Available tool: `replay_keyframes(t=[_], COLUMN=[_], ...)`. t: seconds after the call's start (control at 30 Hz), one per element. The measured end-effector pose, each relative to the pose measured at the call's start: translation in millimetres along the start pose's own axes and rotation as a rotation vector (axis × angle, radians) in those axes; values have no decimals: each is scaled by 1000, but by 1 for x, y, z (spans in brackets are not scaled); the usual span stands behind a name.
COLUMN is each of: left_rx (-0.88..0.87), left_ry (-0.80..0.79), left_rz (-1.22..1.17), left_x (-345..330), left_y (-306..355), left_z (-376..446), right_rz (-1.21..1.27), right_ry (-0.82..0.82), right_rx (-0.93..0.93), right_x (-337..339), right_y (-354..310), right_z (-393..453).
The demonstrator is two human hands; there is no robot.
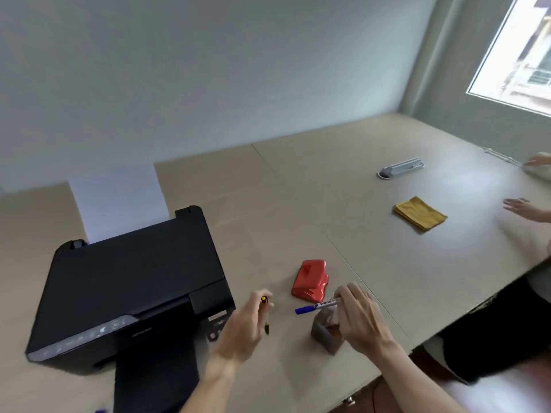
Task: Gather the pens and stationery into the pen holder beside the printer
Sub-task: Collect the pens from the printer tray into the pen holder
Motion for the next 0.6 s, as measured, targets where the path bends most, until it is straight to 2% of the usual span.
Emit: replay_keyframes(t=[0.2,0.43,0.6], left_rx=[-38,-51,-116], left_ry=[35,-76,-190], left_rz=[-126,-137,-38], left_x=[-27,-73,-96], left_y=[53,81,93], left_z=[33,35,23], right_rz=[-70,-39,34], right_ry=[41,-9,12], right_rx=[-160,-244,-287], right_x=[25,12,7], right_y=[41,44,46], right_z=[-41,-55,-55])
Point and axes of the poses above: each hand's wrist, its own z-axis towards the middle knuckle, its own x-axis out of the back of the hand, y = z × x, the point moved 6 cm from there along z, towards the middle knuckle, and after that the axes turned 7 degrees about x, right-handed, at the moved point
